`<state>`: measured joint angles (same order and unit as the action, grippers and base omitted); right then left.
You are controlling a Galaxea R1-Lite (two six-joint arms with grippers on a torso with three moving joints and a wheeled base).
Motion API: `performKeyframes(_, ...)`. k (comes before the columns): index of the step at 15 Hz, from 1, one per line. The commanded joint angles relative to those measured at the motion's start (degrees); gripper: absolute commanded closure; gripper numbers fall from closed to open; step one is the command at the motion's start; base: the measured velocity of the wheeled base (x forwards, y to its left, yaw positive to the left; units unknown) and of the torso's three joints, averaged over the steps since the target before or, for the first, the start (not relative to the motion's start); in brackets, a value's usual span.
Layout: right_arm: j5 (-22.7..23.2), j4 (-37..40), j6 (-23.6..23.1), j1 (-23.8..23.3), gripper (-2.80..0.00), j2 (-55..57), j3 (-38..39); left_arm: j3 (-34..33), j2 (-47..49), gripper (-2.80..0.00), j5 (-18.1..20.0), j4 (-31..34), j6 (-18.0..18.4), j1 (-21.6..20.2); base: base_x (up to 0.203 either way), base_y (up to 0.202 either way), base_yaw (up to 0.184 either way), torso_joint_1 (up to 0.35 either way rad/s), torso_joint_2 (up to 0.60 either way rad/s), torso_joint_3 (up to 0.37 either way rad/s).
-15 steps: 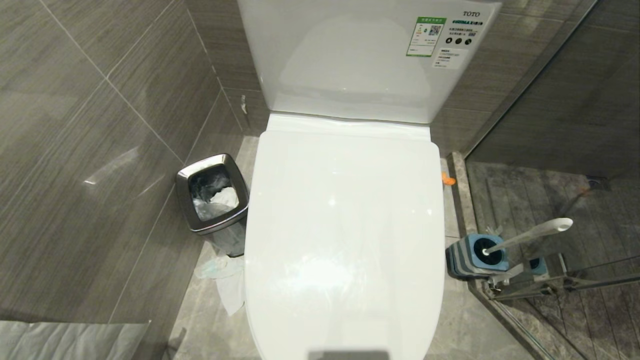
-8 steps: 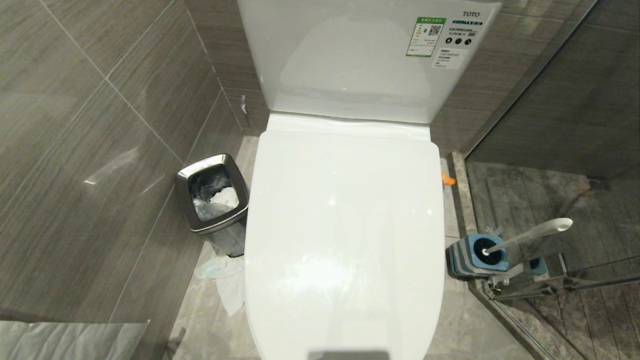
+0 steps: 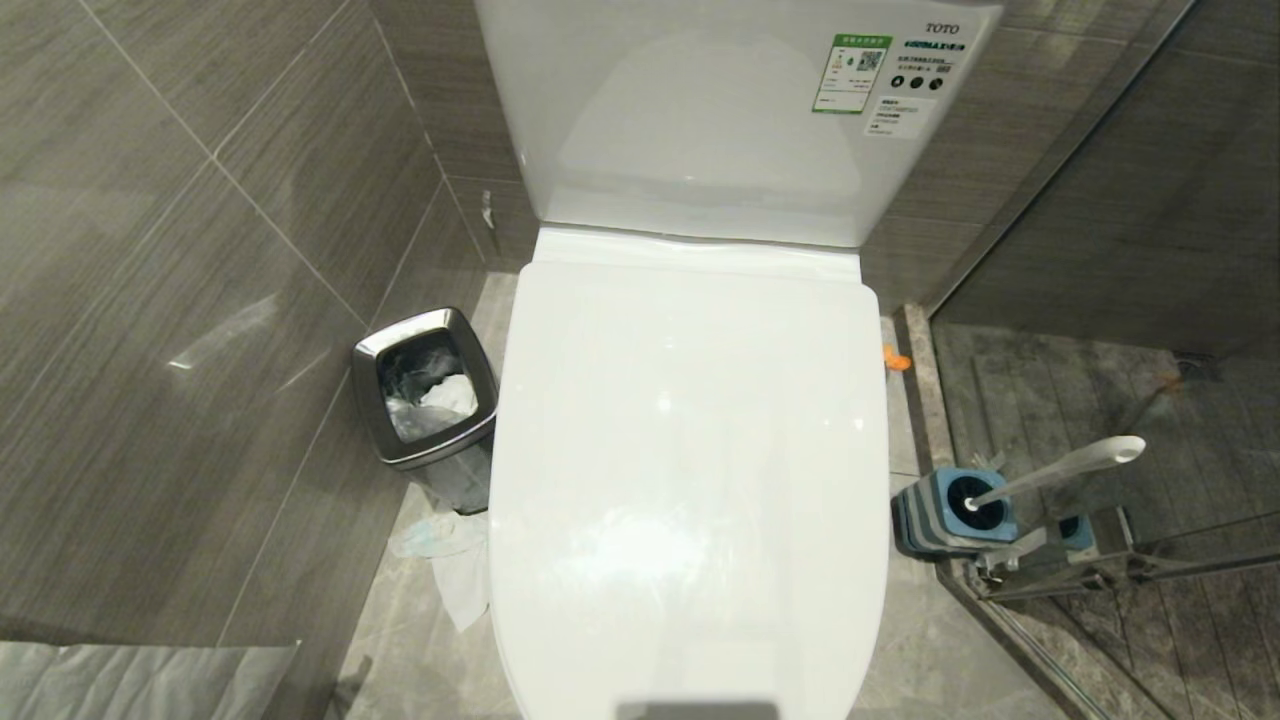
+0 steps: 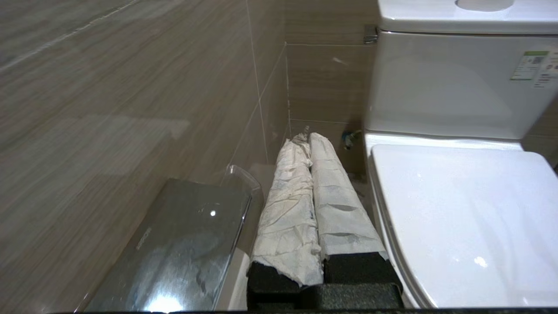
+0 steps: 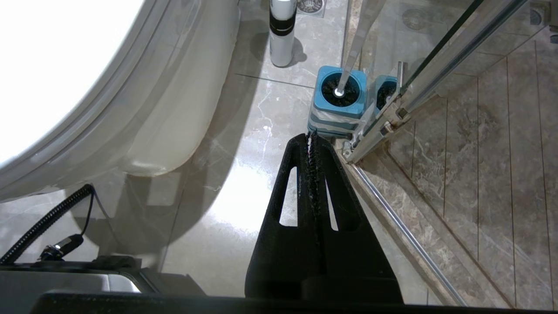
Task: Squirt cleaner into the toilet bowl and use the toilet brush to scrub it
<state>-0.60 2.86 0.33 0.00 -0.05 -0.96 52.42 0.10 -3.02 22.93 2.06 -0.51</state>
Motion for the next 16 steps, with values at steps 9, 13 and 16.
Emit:
performKeyframes(9,-0.02,0.04,0.02,0.0,0.0,0.05,0.0,-42.81,-0.01,0.0,0.07,-33.15,7.08,0.01,0.0,0.0,0.0,0.0,0.0,0.0)
performKeyframes(13,-0.02,0.04,0.02,-0.09,0.0,0.05,0.0,-52.54,-0.01,0.0,0.23,-34.66,7.05,0.01,0.0,0.0,0.0,0.0,0.0,0.0)
performKeyframes(16,-0.02,0.04,0.02,0.0,0.0,0.05,0.0,-52.42,-0.01,0.0,2.48,-26.89,6.85,-0.02,0.0,0.0,0.0,0.0,0.0,0.0)
